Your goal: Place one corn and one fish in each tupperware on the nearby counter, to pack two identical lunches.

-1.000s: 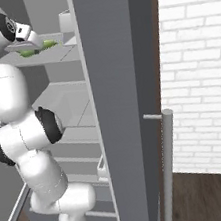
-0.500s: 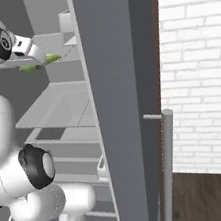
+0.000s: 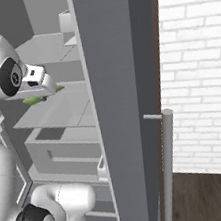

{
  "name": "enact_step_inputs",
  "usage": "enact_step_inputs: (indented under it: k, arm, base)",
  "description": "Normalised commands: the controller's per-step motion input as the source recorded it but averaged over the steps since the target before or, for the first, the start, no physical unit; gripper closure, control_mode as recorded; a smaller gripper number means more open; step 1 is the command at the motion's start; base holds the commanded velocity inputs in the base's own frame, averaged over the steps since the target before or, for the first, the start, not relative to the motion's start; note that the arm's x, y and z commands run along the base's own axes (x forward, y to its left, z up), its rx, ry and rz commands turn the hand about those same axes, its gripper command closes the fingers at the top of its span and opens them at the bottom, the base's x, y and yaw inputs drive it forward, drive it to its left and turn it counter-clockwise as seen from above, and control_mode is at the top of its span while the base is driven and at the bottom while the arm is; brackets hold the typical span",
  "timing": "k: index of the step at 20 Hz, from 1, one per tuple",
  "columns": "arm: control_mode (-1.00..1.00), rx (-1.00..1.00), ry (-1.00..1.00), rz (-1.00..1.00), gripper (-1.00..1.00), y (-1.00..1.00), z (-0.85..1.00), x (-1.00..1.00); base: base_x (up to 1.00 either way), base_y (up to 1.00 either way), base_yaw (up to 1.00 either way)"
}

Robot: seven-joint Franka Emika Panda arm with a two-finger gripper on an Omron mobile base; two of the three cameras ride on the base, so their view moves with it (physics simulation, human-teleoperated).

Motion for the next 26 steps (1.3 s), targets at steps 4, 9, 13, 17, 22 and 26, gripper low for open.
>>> enact_step_inputs:
  k: [4,9,13,17,22,26]
  arm:
    - [-1.00,-0.01,0.38,0.22,1.00,0.00,-0.89,-0.76]
    - [-1.00,-0.02,0.49,0.15,1.00,0.01,-1.00,-0.37]
    - [-1.00,0.01,0.42,0.03,1.00,0.04,-0.76,-0.46]
    - [-1.00,0.00,0.28,0.02,1.00,0.07,-0.39,-0.49]
    - [1.00,0.00,0.09,0.02,1.00,0.05,-0.21,-0.45]
    - [1.00,0.00,0.00,0.00,1.00,0.00,0.00,0.00]
  base:
    - [0.00,0.00,0.00]
    - [0.00,0.00,0.00]
    - [0.00,0.00,0.00]
    - [0.00,0.00,0.00]
    - [-0.16,0.02,0.00]
    - [-0.99,0.20,0.02]
